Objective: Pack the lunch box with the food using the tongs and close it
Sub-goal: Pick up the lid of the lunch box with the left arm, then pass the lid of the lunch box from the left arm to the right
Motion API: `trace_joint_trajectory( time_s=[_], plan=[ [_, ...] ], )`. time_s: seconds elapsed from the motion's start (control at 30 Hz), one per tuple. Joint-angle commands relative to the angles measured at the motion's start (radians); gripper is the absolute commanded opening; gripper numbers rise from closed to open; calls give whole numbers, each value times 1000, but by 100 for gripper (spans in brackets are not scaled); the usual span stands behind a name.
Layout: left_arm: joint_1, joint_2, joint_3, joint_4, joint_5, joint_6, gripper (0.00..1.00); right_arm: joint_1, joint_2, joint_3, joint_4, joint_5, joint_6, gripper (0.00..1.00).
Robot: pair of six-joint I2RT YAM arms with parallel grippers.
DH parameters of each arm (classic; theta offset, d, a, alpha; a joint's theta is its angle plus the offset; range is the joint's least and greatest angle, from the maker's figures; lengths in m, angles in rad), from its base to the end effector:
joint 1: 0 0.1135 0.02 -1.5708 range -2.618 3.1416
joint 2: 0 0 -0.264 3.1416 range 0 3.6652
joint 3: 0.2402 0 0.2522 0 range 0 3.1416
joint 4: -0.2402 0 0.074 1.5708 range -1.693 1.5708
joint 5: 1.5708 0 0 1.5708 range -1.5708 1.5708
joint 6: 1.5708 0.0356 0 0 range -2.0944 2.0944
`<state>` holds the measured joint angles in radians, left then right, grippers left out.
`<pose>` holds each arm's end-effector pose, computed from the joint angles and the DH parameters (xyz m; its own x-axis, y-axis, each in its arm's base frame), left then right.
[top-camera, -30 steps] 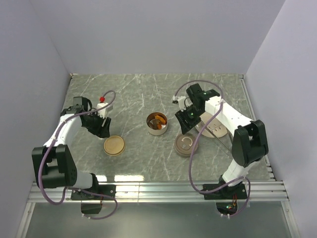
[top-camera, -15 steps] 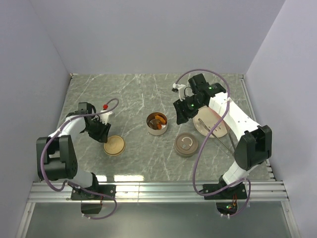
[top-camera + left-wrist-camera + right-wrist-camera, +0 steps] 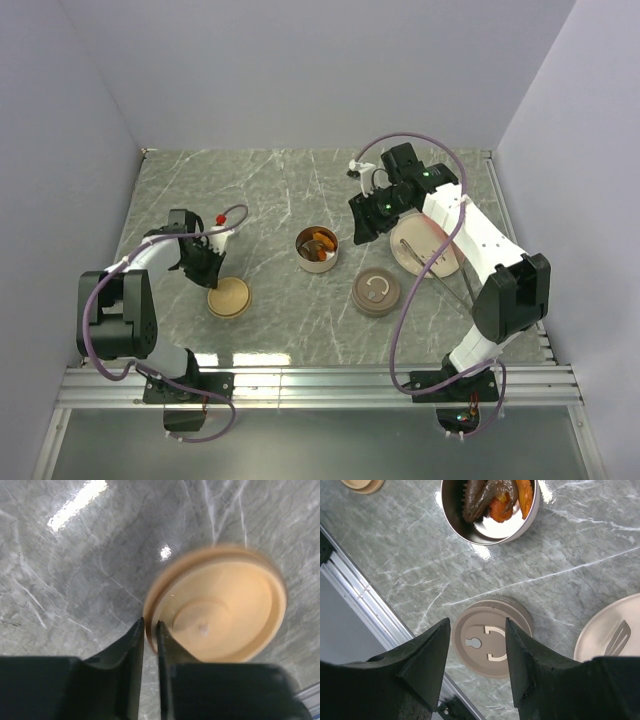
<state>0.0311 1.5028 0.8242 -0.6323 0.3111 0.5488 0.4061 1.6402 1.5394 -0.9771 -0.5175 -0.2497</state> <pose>0.2584 -0.0029 0.1656 -0.7985 0.4720 -0.3736 0.5457 0.8296 -0.1183 0.3033 0.1496 0.3195 -0.6462 -0.5116 -0.5662 -0.7410 0.5980 0.3054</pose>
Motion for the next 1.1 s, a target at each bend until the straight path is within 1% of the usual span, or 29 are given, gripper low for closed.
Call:
trace_joint_trajectory(
  time_s=[0.0, 0.07, 0.17, 0.2, 0.23, 0.27, 0.33, 0.37, 0.43, 0.47, 0.5, 0.53, 0.57, 0.6, 0.63, 0.7, 0.73, 0.8, 0.83, 0.9, 0.93, 0.97, 1.07],
  plan=[
    [-8, 27, -5, 25, -17, -4, 10, 7, 0, 51, 35, -30, 21, 55],
    [-8, 33, 12, 2, 2, -16, 2, 7, -5, 50, 61, -42, 27, 55],
    [-8, 46, 78, -65, 74, -24, 0, 7, -14, 50, 109, -64, 30, 55],
    [-8, 51, 120, -91, 100, -24, 0, 7, -17, 53, 117, -64, 29, 56],
    [-10, 51, 144, -116, 182, -24, 0, 8, -16, 57, 121, -65, 17, 56],
    [-8, 51, 167, -177, 225, -20, 0, 7, -17, 68, 121, -70, 7, 56],
    [-8, 56, 237, -242, 337, -12, 0, 8, -34, 74, 129, -69, -34, 56],
    [-8, 60, 262, -285, 459, 15, 0, 8, -45, 71, 136, -64, -51, 56],
    [-8, 74, 323, -392, 570, 43, 0, 8, -74, 59, 181, -59, -106, 57],
    [-7, 83, 340, -427, 673, 80, 0, 8, -113, 35, 204, -56, -124, 57],
    [-10, 106, 375, -507, 713, 98, 0, 7, -135, 18, 228, -53, -146, 57],
    [-11, 120, 392, -555, 762, 126, 0, 8, -160, -4, 297, -58, -176, 57],
    [-13, 135, 410, -607, 807, 210, 0, 8, -210, -54, 334, -64, -192, 57],
    [-16, 170, 443, -680, 897, 270, 0, 13, -236, -79, 371, -85, -210, 56],
    [-17, 181, 447, -738, 928, 295, 0, 17, -262, -100, 424, -96, -258, 56],
    [-22, 177, 435, -742, 1000, 267, 0, 43, -315, -121, 437, -119, -325, 56],
    [-25, 169, 429, -741, 1008, 276, 0, 56, -312, -81, 393, -139, -389, 56],
    [-65, 151, 421, -739, 1025, 281, 0, 80, -306, -47, 350, -163, -440, 56],
    [-75, 148, 418, -741, 1042, 275, 0, 95, -312, -38, 322, -179, -503, 56],
    [-100, 134, 403, -741, 1086, 249, 0, 138, -318, -33, 292, -147, -583, 56],
    [-109, 129, 400, -741, 1129, 238, 0, 201, -322, -30, 249, -124, -667, 56],
    [-128, 123, 401, -741, 1141, 218, 0, 229, -327, -30, 232, -75, -704, 56],
    [-163, 100, 406, -742, 1154, 203, 0, 338, -353, -53, 219, -6, -813, 56]
  ],
)
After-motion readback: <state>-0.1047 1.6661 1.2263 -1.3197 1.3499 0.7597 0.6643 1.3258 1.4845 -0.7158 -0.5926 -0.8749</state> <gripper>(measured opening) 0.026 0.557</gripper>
